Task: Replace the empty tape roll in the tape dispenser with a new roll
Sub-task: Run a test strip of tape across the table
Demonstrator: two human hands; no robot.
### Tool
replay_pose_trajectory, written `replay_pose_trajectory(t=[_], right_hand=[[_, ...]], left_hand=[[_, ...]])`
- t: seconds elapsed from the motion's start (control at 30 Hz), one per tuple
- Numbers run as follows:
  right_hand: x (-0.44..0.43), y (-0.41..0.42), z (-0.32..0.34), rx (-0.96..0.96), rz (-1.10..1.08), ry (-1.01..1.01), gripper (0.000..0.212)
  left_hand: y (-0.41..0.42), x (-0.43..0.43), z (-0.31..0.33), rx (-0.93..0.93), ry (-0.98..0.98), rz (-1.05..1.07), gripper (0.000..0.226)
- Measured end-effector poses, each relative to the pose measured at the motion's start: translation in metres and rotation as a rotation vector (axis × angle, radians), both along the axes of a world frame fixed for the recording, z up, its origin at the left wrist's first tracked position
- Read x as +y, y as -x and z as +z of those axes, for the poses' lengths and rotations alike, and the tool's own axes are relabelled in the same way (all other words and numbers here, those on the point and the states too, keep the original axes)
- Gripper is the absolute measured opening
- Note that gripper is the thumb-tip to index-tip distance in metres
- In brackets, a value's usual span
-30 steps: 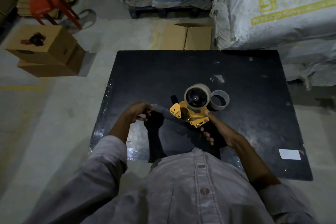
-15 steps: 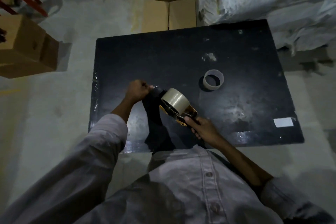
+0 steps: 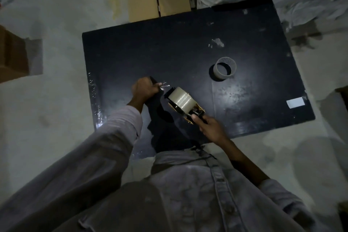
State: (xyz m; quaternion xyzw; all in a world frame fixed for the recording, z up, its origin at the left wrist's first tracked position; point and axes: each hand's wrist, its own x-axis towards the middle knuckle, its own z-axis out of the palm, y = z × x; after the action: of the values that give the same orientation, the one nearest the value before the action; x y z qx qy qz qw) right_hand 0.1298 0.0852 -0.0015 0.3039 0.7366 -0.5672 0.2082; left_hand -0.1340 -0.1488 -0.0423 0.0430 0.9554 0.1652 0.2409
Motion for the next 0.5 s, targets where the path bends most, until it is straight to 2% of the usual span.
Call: replay_pose_trajectory(t=[0.1, 0.17, 0.27, 0.37, 0.43, 0.5], right_hand=[[-0.003, 0.001, 0.001, 0.017, -0.015, -0.020, 0.048], [-0.002, 0.001, -0.002, 0.004, -0.031, -0.025, 0.059], [-0.001, 0.000, -0.001, -0.017, -0.028, -0.033, 0.067], [-0.003, 0.001, 0.007, -0.022, -0.012, -0.053, 0.055], [-0.004, 0.002, 0.012, -0.001, 0.002, -0.072, 0.046], [-0.003, 0.002, 0.011, -0.002, 0.009, -0.064, 0.047]], left_hand=[[0.001, -0.001, 0.009, 0.005, 0.016, 0.019, 0.046], [-0.011, 0.000, 0.008, 0.082, 0.034, -0.038, 0.040], [-0.046, -0.006, -0.001, 0.226, 0.008, -0.310, 0.061], [-0.078, -0.017, -0.005, 0.249, 0.127, -0.595, 0.090], [-0.092, -0.019, 0.000, 0.241, 0.235, -0.664, 0.093], [-0.099, -0.018, 0.004, 0.227, 0.303, -0.664, 0.096]])
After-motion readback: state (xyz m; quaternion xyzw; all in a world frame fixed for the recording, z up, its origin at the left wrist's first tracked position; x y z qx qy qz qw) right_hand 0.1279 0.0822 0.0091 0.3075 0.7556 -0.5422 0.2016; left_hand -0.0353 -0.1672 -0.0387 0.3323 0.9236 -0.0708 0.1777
